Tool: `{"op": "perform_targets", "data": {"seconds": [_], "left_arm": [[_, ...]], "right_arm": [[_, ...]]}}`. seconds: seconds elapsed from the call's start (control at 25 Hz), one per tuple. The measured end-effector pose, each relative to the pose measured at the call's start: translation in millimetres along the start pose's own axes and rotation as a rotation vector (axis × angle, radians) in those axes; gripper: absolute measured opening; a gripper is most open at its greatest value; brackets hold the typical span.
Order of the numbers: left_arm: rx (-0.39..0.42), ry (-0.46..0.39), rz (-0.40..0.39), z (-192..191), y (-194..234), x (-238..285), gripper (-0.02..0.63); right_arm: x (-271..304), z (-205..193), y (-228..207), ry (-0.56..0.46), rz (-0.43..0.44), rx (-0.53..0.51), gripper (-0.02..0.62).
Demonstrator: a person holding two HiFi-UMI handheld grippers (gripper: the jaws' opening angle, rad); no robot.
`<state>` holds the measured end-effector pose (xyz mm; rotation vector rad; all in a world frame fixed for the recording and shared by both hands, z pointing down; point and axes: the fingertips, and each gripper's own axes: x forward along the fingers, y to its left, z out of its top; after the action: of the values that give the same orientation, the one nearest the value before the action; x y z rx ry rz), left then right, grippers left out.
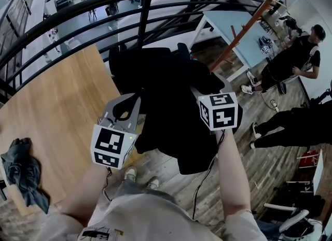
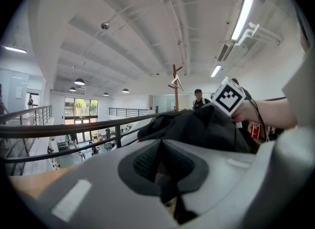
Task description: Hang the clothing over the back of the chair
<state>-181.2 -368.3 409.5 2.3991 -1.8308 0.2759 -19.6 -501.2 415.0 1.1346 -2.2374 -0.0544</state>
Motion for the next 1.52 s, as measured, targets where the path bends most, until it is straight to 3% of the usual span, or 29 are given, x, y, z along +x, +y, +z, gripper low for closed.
{"op": "perform_targets", "data": {"seconds": [0.4,0.96,1.36,1.52], "left_arm": [[0.023,-0.040,-0.011,27,-15,-7,0.002],[0.067,-0.118,-0.003,76,-36,-40,0.002],[0.119,-0.260,-0.033,145,-70,-79,0.002],[0.183,-0.313,-0.032,167,-86,-99,0.002]], "right_arm": [[-44,15,-14,-0.095,-0.002,0.060,0.347],[-127,49,-38,-0.326,-0.041,0.185,0.236],[-220,83,-41,-0.520,-0.097,0.166,0.199],[-257,94,-37,-0.584,-0.125,0.142,0.193]]}}
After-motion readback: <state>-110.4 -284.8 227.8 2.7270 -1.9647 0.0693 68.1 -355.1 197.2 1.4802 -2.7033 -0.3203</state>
